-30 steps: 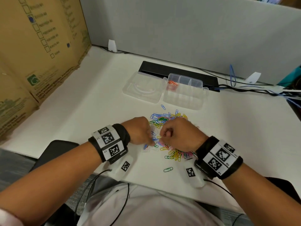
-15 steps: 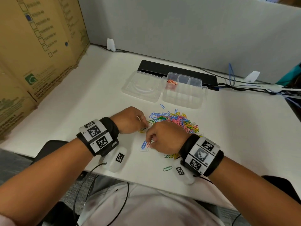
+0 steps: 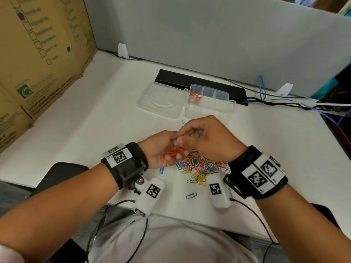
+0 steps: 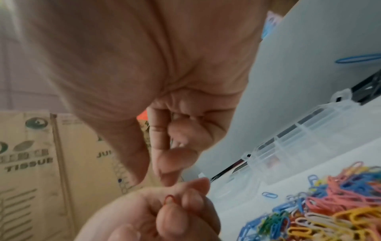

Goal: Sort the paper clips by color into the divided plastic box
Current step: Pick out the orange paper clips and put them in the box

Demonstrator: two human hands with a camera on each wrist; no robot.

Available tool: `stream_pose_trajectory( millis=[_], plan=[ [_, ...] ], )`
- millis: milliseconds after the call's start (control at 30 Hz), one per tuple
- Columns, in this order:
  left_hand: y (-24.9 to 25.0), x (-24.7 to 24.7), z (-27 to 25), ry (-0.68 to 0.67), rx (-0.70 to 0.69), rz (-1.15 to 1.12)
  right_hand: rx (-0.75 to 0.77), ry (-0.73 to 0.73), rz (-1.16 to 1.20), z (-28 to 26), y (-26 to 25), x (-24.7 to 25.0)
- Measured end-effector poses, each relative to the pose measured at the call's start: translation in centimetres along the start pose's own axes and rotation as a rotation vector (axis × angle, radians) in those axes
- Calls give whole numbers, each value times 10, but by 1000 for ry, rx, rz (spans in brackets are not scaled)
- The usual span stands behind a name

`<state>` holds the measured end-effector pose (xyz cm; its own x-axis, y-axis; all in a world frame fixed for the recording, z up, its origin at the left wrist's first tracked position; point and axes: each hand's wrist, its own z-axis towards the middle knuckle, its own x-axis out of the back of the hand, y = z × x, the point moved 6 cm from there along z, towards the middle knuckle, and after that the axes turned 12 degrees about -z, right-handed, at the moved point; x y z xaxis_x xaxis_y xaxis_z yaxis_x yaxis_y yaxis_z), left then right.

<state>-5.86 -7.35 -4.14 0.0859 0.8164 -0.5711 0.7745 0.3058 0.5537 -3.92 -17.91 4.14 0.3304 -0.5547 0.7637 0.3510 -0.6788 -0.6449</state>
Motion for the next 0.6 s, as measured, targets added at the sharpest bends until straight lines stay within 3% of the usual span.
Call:
stream_pose_trajectory(
  millis=[67,133,200,300,367,600],
  plan=[
    [1,-4,6,6,-9,-14,-17,113,22,-8,10,10],
    [5,-6,11,41,-20,13,-61,125,-1,-14,24,10],
    [11,-5,12,86,-61,141,-82,13,-99,-18,32,-4],
    [24,-1,12,192,-257,644,-128,-203,-255,-23,42,-27],
    [28,-3,12,174,-342,874,-163,-268,-332,-24,49,-34],
    [19,-11,15,63,-263,1118,-198,-300,-395,-22,61,-30]
  ],
)
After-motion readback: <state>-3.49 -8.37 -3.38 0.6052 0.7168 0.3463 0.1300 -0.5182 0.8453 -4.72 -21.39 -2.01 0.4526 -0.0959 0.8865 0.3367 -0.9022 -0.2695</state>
